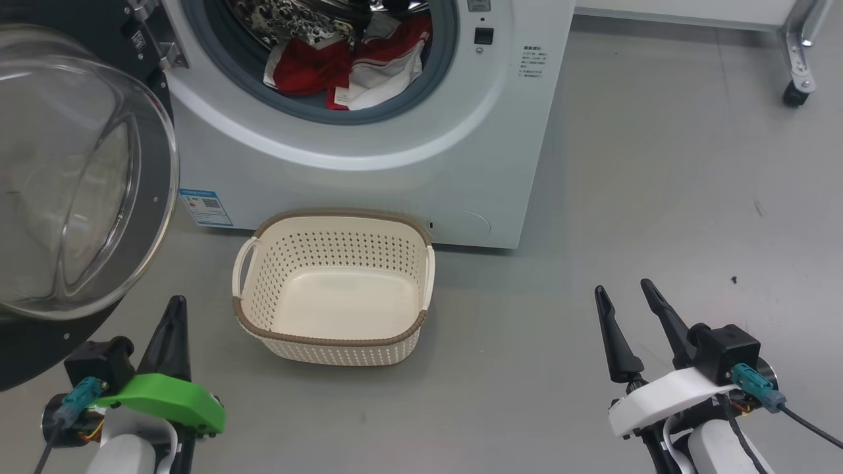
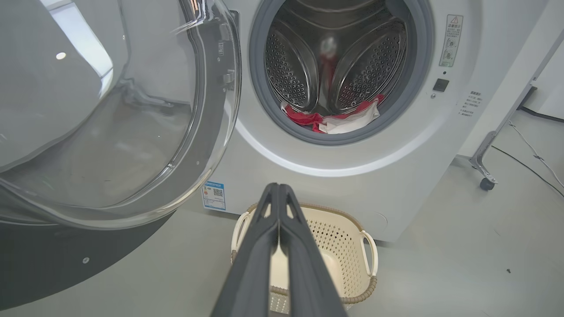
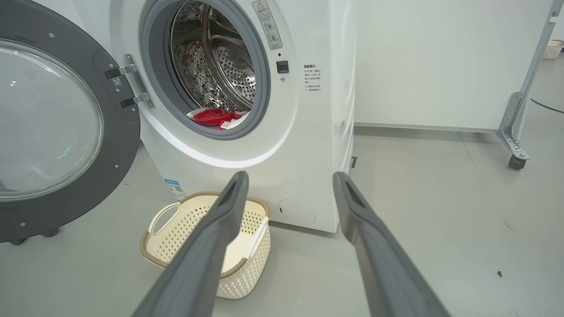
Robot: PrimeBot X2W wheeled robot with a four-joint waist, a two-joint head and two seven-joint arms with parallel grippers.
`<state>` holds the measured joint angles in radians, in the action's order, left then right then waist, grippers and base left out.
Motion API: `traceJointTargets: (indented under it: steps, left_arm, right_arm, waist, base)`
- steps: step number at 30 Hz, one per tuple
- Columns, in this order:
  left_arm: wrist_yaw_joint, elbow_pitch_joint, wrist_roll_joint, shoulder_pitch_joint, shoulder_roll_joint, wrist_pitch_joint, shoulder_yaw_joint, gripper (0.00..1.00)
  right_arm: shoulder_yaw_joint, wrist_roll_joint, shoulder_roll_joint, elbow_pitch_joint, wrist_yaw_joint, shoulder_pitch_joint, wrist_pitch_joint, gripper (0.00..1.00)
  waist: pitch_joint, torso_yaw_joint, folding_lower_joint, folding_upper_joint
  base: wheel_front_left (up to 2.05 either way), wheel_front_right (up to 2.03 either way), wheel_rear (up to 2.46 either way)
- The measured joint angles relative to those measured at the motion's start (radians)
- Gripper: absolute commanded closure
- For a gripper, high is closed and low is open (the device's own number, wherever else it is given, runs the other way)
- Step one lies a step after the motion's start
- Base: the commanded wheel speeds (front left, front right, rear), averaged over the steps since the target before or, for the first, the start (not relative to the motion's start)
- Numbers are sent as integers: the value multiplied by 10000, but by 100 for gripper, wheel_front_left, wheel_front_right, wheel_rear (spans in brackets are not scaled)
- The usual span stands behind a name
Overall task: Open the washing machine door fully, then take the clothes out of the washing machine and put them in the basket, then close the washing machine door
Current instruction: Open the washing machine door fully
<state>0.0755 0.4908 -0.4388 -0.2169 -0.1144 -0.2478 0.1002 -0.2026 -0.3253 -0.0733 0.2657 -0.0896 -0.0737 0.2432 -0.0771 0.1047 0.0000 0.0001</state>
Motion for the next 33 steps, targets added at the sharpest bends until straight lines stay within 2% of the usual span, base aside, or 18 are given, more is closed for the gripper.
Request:
traceJointTargets:
  steps: [14, 15, 16, 17, 18, 19, 33]
  left_arm:
    - [-2, -905, 198, 282, 341, -13, 280, 100]
    - [-2, -974, 201, 288, 359, -13, 309, 69]
    - [-2, -1064, 219, 288, 382, -13, 316, 53]
    - [-4, -1147, 249, 288, 407, -13, 320, 24]
    - [-12, -1208, 295, 289, 414, -13, 322, 5]
    - [-15, -1267, 313, 291, 416, -13, 320, 0]
    - [-173, -1563, 422, 648, 470, -15, 364, 0]
  right_arm:
    - [59, 0, 29, -182, 46, 22, 13, 0]
    - [88, 0, 33, -190, 58, 29, 13, 0]
    - [117, 0, 35, -203, 58, 40, 13, 0]
    - [136, 0, 35, -219, 58, 58, 13, 0]
    - [140, 0, 35, -222, 58, 68, 13, 0]
    - [142, 0, 35, -230, 58, 75, 13, 0]
    - [194, -2, 82, -343, 56, 115, 15, 0]
  waist:
    - [-38, -681, 0, -1]
    - [-49, -709, 0, 0]
    - [-61, -725, 0, 0]
    - [-71, -737, 0, 0]
    - [-78, -747, 0, 0]
    - [-83, -757, 0, 0]
    - [-69, -846, 0, 0]
  base:
    - [0, 0, 0]
    - [0, 0, 0]
    - [0, 0, 0]
    - [0, 0, 0]
    - [0, 0, 0]
    - [0, 0, 0]
    - [0, 0, 0]
